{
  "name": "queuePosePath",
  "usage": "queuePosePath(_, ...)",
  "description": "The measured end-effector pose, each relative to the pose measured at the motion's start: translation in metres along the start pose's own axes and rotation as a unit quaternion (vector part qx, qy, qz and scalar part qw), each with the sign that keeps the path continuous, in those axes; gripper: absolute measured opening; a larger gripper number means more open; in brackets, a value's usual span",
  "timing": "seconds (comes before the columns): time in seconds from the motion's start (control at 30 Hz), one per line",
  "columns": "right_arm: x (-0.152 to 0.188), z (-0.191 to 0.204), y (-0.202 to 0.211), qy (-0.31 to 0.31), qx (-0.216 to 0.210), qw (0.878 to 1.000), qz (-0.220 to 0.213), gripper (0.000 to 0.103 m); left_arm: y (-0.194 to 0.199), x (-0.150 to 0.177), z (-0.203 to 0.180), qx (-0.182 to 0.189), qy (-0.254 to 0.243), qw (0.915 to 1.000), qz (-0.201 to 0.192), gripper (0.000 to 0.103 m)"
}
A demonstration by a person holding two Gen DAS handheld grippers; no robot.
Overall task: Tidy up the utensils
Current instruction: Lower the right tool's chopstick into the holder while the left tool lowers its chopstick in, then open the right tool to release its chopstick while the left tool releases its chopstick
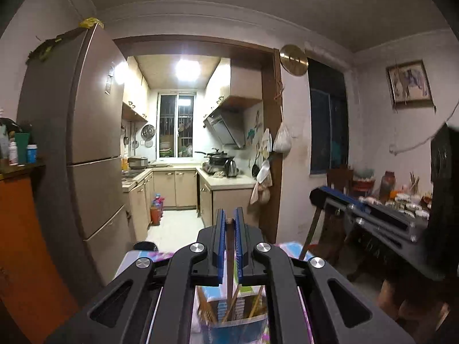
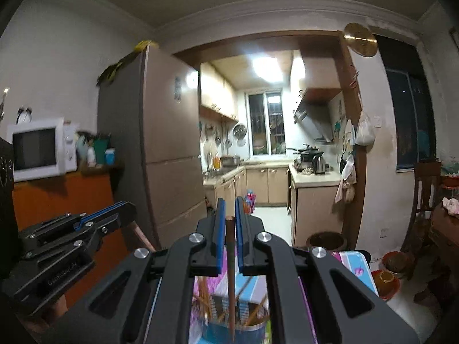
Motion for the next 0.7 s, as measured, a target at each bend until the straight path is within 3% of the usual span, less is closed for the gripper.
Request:
queuePosePath(0.13,-0.002,-0.017,-0.028,-0.02,0.01,1.0,-0.015,0.005,-0.047,0.005,0.004,0.001,0.007,0.9995,0.032,0.007)
queuePosePath(0.4,0.042,-0.03,-0.083,-0.044,0.01,0.999,0.013,0.005,-0.126,0.072,0.017,0.006,0.018,0.9905,0.136,0.007)
queuePosePath(0.6,0.086,-0.036,-0.111,-0.06,0.013,0.996,0.059,0.005,-0.15,0.112,0.025,-0.009,0.018,0.9875,0.157,0.008)
queuePosePath(0.67,0.094,-0.036,-0.115,-0.053,0.022,0.996,0.069,0.009,-0.15,0.12,0.031,-0.012,0.023,0.9869,0.159,0.008)
queuePosePath(0.7,0.096,-0.037,-0.113,-0.051,0.027,0.996,0.07,0.015,-0.149,0.122,0.032,-0.016,0.026,0.9869,0.159,0.008)
Point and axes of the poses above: each gripper's, at about its wrist camera, not at the fingertips, and y roughly against the way its jaws point, z to its left, x to its underside, the point moved 10 cm from there along -y, roughly the way its jaws point, and after that the axes turned 12 degrees about z, right-handed, at the moved point
